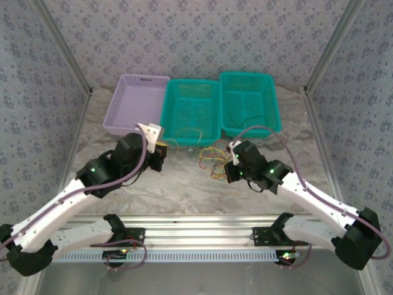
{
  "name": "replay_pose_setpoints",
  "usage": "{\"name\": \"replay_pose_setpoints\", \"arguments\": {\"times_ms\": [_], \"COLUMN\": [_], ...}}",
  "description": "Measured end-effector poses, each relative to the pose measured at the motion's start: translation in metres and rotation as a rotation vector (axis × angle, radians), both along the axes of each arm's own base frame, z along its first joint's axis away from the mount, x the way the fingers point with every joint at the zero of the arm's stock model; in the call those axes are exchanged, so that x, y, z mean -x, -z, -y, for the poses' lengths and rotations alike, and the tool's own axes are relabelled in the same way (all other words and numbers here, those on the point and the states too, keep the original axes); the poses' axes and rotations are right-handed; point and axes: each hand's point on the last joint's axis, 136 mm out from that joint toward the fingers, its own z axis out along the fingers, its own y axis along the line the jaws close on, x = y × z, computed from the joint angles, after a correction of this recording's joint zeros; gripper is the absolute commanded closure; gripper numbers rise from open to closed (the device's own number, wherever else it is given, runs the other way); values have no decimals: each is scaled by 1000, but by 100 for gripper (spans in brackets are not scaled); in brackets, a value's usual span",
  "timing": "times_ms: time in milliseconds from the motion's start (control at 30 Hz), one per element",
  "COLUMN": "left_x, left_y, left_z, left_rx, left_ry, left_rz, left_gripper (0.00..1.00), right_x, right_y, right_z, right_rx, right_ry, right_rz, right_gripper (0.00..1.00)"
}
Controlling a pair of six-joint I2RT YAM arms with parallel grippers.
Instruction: Untangle the cables
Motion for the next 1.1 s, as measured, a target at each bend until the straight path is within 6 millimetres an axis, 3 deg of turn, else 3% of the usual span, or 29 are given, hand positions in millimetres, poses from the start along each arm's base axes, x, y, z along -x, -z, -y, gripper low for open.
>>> {"name": "replay_pose_setpoints", "arguments": {"times_ms": [67, 167, 300, 433, 667, 733, 900, 1100], "left_x": [3, 8, 14, 18, 5, -3, -15, -25], "left_y": [22, 37, 38, 34, 9, 10, 41, 73], "left_z": [10, 19, 31, 38, 51, 58, 70, 64], "left_rx": [28, 70, 134, 172, 193, 177, 67, -31], "left_ry": [20, 35, 71, 84, 72, 61, 45, 11], "left_rz": [-61, -118, -162, -184, -168, -174, -254, -340], "left_gripper": [64, 53, 35, 22, 20, 20, 20, 20], "right_x": [1, 4, 10, 15, 23, 27, 37, 39], "right_y": [-3, -5, -7, -5, -6, -6, -13, -27], "right_z": [-6, -12, -20, -29, -41, -43, -40, -42], "right_rx": [-17, -18, -7, 42, 124, 148, 178, 191], "right_ry": [-26, -65, -118, -170, -244, -270, -308, -312], "right_rz": [10, 26, 49, 97, 212, 269, 385, 487], "right_gripper": [100, 100, 100, 100, 100, 100, 100, 100]}}
